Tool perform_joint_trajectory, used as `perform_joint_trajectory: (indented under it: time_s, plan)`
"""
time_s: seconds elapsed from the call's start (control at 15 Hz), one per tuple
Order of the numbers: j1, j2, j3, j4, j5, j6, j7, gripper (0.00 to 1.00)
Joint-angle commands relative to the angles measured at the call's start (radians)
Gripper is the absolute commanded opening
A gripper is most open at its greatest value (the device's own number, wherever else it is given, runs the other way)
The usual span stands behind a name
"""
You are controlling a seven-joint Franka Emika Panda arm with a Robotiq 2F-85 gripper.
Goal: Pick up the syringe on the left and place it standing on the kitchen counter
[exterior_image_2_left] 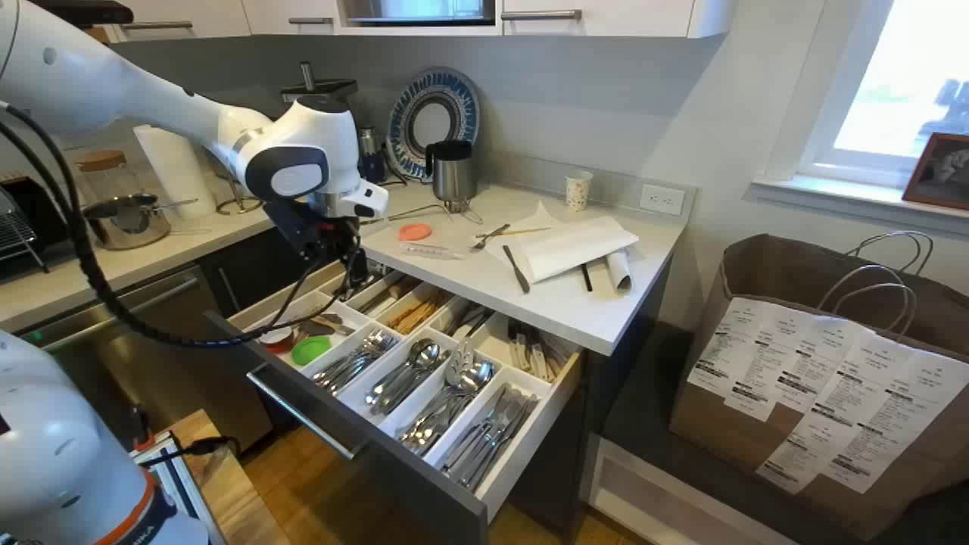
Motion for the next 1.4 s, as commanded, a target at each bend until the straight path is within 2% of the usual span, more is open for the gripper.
perform_joint_trajectory:
  time_s: [0.0, 1.2, 1.33]
  plan:
    - [-0.011, 0.0, 0.01, 0.001, 0.003, -0.003, -0.002, 1.0]
    - [-0.011, 0.0, 0.01, 0.001, 0.003, -0.003, -0.002, 1.0]
    - [-0.025, 0.014, 0.002, 0.038, 0.007, 0.062, 0.005, 1.0]
